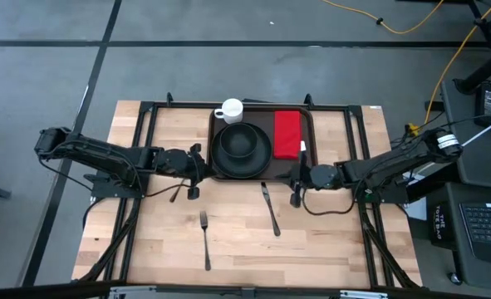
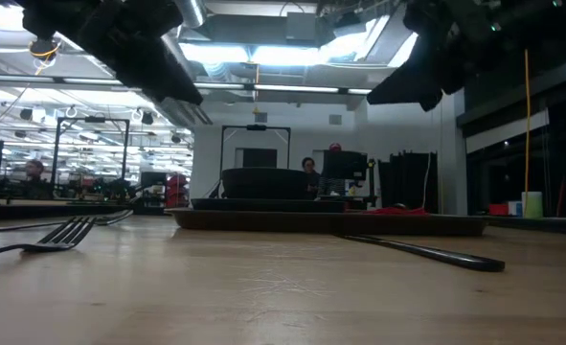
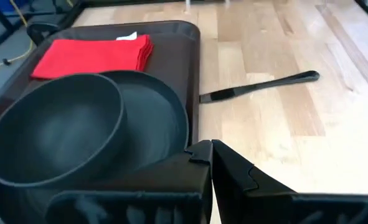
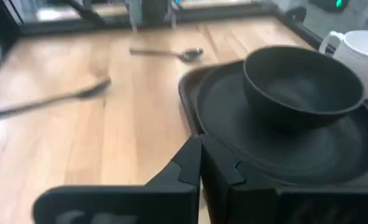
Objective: Set up tray
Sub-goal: Put the black fork on the red table napkin
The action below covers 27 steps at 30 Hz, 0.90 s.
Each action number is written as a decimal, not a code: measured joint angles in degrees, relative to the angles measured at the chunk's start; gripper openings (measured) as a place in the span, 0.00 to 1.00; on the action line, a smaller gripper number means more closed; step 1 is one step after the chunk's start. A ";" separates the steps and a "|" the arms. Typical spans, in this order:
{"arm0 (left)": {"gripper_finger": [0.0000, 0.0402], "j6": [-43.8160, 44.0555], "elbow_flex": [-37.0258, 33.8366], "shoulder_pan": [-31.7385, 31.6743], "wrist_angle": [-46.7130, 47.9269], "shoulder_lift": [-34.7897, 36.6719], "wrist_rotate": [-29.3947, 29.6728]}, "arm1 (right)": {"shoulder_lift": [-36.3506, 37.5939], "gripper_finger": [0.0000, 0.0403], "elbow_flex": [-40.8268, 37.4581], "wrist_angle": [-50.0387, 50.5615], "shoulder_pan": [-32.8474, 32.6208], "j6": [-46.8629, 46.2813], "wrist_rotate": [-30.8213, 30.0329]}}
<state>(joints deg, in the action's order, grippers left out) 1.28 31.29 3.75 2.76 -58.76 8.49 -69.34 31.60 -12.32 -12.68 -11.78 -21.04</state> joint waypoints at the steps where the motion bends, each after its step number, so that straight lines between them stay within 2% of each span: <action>1: 0.01 0.03 0.00 0.20 0.22 0.00 -0.91 | 0.00 0.03 -1.26 -2.51 -0.03 -0.19 0.02; 4: 0.00 1.62 0.00 2.08 1.89 -0.05 -2.45 | 0.00 0.03 -3.51 -5.26 -0.03 0.05 0.02; 11: 0.00 10.34 -0.02 9.91 7.18 -0.26 3.47 | 0.00 0.03 -3.90 -5.07 0.55 0.48 0.02; 19: 0.03 14.80 -0.02 15.12 9.16 -0.26 3.89 | 0.00 0.03 -3.90 -5.02 0.55 1.78 -0.32; 23: 0.07 17.04 -0.02 15.89 9.16 -0.26 3.87 | 0.00 0.03 -3.90 -5.00 0.54 1.75 -0.33; 27: 0.15 18.29 -0.02 16.50 9.34 -0.26 3.55 | 0.00 0.03 -3.90 -4.98 0.54 1.49 -0.33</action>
<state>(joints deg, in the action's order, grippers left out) 19.57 31.27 20.24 12.10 -59.02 12.05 -69.34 27.70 -17.30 -12.13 -10.29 -21.37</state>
